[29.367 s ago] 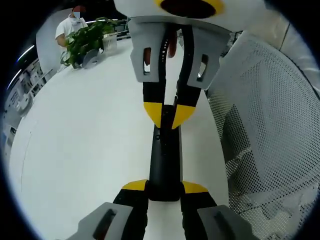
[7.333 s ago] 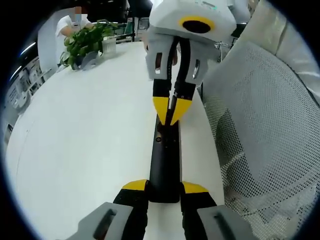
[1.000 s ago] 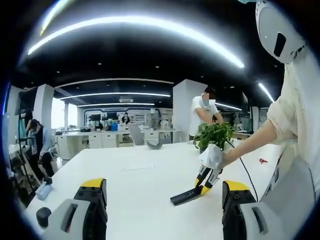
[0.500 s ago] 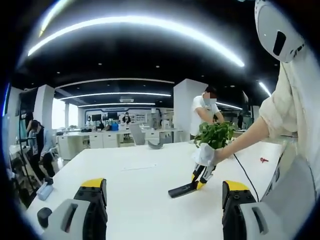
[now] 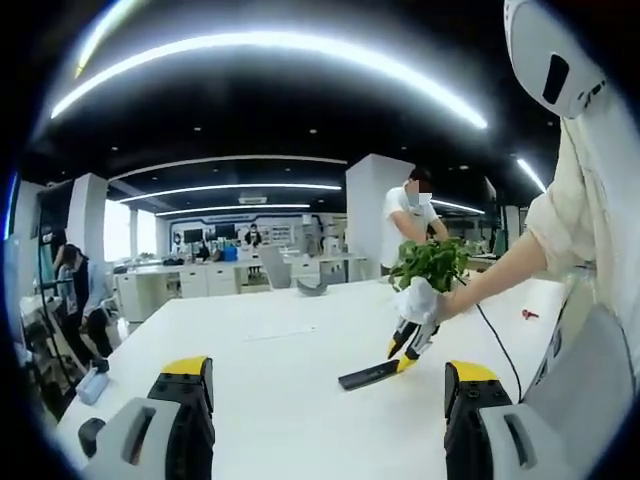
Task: Press the specified remote control buttons in sequence, fully releasing each button before pressing the next.
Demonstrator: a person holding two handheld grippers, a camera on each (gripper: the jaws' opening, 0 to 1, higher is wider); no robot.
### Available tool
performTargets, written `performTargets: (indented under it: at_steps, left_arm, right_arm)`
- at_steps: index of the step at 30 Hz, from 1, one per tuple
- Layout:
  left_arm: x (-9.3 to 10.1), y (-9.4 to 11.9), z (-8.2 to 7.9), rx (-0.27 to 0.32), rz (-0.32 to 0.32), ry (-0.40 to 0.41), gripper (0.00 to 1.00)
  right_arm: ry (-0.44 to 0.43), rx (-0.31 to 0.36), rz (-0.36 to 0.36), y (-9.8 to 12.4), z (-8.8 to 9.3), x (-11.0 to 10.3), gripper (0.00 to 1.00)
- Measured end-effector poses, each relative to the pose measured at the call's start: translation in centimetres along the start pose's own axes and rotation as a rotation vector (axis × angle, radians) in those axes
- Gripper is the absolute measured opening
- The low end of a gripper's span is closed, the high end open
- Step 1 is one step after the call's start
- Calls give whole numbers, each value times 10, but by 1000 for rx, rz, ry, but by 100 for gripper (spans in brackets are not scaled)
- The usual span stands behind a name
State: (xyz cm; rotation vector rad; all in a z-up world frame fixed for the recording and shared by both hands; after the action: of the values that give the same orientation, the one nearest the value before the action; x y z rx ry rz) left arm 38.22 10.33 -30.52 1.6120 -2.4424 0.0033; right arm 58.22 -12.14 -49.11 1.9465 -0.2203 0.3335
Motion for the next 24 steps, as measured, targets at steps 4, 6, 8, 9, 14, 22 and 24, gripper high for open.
performTargets:
  at_steps: [4,6,8,9,14,22,24]
  left_arm:
    - [0,0,0,1,-1,-1,100]
    - [0,0,0,1,1,0,100]
    - [1,0,0,-1,2,-1,100]
    - [1,0,0,-1,2,-2,100]
    - [1,0,1,-1,3,1,100]
    - [1,-1,2,-5,-2,-2,100]
    - [1,-1,2,-7,-3,-3,100]
  right_arm:
    - [-135,95,76,23,-7,-10,31]
    - [-178,138,129,38,-11,-16,35]
    - [-233,185,167,54,-16,-25,37]
    - [-247,197,181,59,-16,-28,38]
    - [-412,300,262,98,-20,-47,45]
    - [-542,352,370,141,-12,-66,56]
    - [-572,376,393,155,-13,-72,59]
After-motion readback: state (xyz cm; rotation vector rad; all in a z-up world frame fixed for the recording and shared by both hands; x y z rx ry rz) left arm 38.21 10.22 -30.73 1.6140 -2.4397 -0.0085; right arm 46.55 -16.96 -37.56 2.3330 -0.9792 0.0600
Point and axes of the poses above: the point that each gripper's makers call its tool centre point, and the gripper's own axes: y roughly backward along the fingers, x roughly to its right, z roughly out of its underside, the point moved 1 cm from there along y, roughly backward along the fingers, and after that the axes turned 12 degrees about y, right-handed, at the moved point
